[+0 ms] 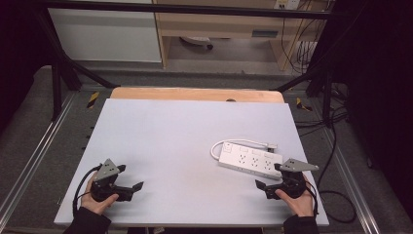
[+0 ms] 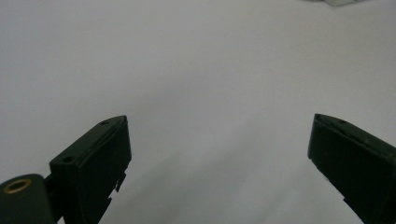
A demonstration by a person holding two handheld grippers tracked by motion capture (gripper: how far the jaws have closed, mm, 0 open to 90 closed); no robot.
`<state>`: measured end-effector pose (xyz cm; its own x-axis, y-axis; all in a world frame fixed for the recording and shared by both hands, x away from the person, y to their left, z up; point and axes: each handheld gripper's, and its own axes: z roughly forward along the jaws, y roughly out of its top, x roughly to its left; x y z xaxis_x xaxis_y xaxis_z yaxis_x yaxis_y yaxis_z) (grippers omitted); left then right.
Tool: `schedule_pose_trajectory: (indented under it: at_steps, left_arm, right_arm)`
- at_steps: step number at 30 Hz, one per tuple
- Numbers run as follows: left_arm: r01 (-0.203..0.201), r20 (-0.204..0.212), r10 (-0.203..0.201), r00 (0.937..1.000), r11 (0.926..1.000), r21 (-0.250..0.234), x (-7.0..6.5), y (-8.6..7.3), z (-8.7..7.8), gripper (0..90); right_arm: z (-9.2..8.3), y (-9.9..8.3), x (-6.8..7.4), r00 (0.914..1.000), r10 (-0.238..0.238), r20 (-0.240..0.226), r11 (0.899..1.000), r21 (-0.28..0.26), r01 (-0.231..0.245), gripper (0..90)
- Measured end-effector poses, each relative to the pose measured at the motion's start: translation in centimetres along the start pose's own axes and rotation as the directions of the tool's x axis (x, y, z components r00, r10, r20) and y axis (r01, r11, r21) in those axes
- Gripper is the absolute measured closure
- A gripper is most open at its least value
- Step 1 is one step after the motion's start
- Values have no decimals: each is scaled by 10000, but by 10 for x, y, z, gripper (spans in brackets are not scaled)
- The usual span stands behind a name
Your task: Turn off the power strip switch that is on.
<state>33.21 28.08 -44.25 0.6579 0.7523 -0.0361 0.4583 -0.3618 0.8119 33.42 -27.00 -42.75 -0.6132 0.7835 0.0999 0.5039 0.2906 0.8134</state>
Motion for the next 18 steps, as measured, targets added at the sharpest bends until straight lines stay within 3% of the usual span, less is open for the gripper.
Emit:
schedule_pose_trajectory:
  at_steps: [18]
  left_arm:
    - [25, -42, -25, 10000, 10000, -32, 0, 0, 0, 60]
  right_arm:
    - [4, 10, 3, 9994, -169, 305, 9998, 100, 166, 27]
